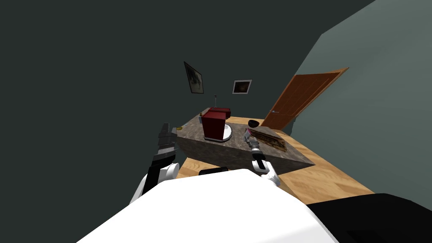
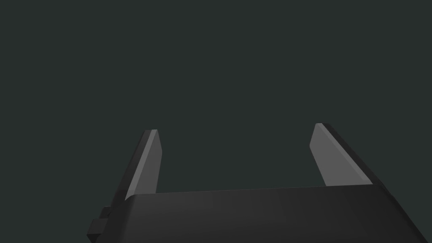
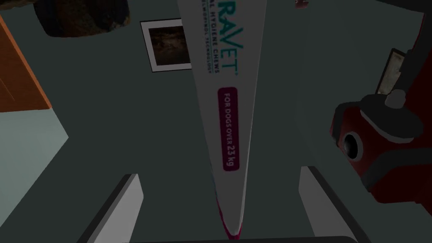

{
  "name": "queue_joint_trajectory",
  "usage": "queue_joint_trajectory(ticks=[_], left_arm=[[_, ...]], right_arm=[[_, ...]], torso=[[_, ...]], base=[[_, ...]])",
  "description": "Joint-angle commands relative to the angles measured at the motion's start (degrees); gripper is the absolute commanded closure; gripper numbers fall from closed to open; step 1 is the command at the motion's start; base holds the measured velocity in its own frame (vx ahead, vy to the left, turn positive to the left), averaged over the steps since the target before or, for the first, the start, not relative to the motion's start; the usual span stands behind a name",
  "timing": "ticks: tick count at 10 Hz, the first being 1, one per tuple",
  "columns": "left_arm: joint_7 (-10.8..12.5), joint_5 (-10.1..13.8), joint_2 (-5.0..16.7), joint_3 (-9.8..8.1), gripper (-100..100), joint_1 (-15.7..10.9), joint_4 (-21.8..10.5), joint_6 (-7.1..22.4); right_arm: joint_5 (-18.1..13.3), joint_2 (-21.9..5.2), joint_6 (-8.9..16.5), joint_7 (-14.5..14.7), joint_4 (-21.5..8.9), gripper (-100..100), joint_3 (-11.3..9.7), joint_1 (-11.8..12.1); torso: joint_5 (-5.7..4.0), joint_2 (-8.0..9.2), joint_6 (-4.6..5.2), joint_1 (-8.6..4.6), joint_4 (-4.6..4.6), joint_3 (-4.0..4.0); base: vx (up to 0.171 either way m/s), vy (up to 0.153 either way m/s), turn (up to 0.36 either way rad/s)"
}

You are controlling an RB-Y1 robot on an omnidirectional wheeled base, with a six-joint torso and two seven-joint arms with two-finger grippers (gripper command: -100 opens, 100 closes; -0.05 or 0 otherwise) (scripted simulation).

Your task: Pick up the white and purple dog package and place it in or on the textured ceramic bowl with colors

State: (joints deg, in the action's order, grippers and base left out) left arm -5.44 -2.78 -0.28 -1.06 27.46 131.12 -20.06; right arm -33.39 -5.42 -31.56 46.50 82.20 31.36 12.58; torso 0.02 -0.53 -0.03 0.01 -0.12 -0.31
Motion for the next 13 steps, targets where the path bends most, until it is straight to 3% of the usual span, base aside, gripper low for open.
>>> queue_joint_trajectory(ticks=[1, 2, 3, 4, 8, 13], left_arm=[[0.0, 0.0, 0.0, 0.00, 0, 0.0, 0.0, 0.0], [0.0, 0.0, 0.0, 0.00, 0, 0.0, 0.0, 0.0], [0.0, 0.0, 0.0, 0.00, 0, 0.0, 0.0, 0.0], [0.0, 0.0, 0.0, 0.00, 0, 0.0, 0.0, 0.0], [0.0, 0.0, 0.0, 0.00, 0, 0.0, 0.0, 0.0], [0.0, 0.0, 0.0, 0.00, 0, 0.0, 0.0, 0.0]], right_arm=[[-1.4, 1.6, 0.5, 1.1, -1.8, -100, 0.6, -0.7], [-0.8, 1.3, 0.0, 0.9, -1.0, -100, 0.4, -0.4], [-1.0, 1.5, 0.1, 1.1, -1.2, 0, 0.4, -0.4], [-0.3, -0.4, -0.4, -0.1, -2.1, -100, 1.1, -0.2], [1.1, -4.9, -1.4, -2.8, -4.2, -100, 2.7, 0.1], [1.1, -4.9, -1.4, -2.8, -4.2, -100, 2.7, 0.1]], torso=[[0.00, 0.00, 0.00, 0.00, 0.00, 0.00], [-0.01, -0.03, 0.02, -0.02, 0.00, -0.01], [0.00, 0.25, 0.00, -0.05, 0.05, 0.14], [-0.02, 0.38, 0.00, -0.12, 0.09, 0.22], [0.02, 0.38, 0.00, 0.04, 0.09, 0.22], [-0.01, 0.45, -0.01, -0.13, 0.11, 0.26]], base=[[0.126, 0.021, -0.146], [0.019, 0.025, -0.068], [0.000, 0.000, 0.000], [0.015, 0.032, -0.033], [0.018, 0.045, -0.030], [0.003, 0.012, 0.000]])
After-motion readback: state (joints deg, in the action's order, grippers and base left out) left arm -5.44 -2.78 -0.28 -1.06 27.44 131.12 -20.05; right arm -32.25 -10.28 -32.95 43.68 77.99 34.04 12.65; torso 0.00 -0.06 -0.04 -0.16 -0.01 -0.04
